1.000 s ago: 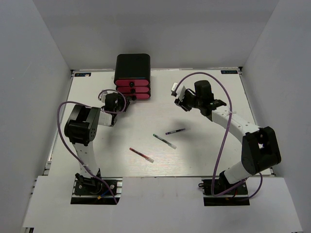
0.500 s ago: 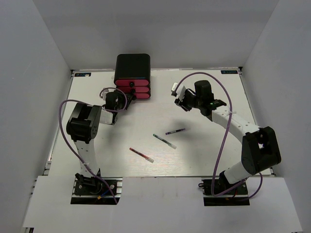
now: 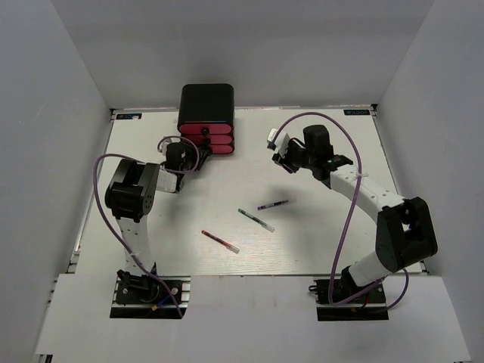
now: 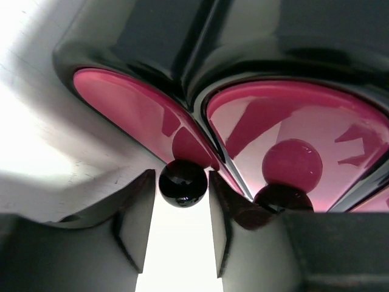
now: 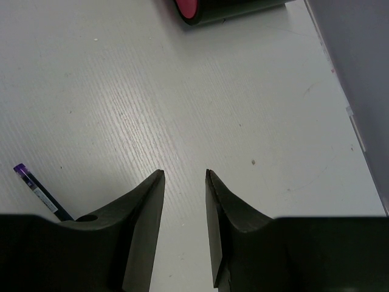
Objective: Sort the stationery into containers
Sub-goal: Open the drawer
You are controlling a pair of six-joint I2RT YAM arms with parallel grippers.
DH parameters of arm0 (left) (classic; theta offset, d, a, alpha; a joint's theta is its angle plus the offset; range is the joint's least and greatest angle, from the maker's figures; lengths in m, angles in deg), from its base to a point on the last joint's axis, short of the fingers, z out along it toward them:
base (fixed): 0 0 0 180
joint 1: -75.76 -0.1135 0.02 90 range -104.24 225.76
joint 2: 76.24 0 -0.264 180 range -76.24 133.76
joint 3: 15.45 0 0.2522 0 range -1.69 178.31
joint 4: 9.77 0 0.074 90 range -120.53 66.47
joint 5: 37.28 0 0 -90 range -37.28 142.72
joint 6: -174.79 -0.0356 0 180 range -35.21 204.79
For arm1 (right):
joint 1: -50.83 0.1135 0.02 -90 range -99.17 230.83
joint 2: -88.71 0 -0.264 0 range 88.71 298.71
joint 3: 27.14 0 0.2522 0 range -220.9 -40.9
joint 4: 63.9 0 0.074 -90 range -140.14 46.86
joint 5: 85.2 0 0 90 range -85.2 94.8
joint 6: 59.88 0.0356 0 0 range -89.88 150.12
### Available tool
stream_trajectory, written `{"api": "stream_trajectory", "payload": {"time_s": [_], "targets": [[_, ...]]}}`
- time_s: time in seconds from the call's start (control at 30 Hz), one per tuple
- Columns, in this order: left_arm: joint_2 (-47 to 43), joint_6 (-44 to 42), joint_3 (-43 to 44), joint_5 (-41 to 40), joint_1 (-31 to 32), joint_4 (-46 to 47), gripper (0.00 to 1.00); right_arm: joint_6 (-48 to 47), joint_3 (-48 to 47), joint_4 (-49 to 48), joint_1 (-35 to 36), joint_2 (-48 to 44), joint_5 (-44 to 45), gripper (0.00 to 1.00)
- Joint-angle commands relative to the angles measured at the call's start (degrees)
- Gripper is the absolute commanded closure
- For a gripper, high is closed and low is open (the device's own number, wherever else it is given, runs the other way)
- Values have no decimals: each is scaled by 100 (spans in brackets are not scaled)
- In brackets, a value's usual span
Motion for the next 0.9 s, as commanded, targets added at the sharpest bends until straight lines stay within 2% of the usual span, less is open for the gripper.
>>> {"api": "stream_trajectory", "payload": {"time_s": [0.0,0.23,0.87], "targets": [[43,-26,256,23,14,-75,53,-14,31,-165,-26,-126,-96,61],[-9,-26,133,23,66,-75,62,-14,48,-182,-26,-127,-113,61],[-1116,-202,-1554,199,66,224,62,-5,48,-156,-17,-153,-201,61]]}}
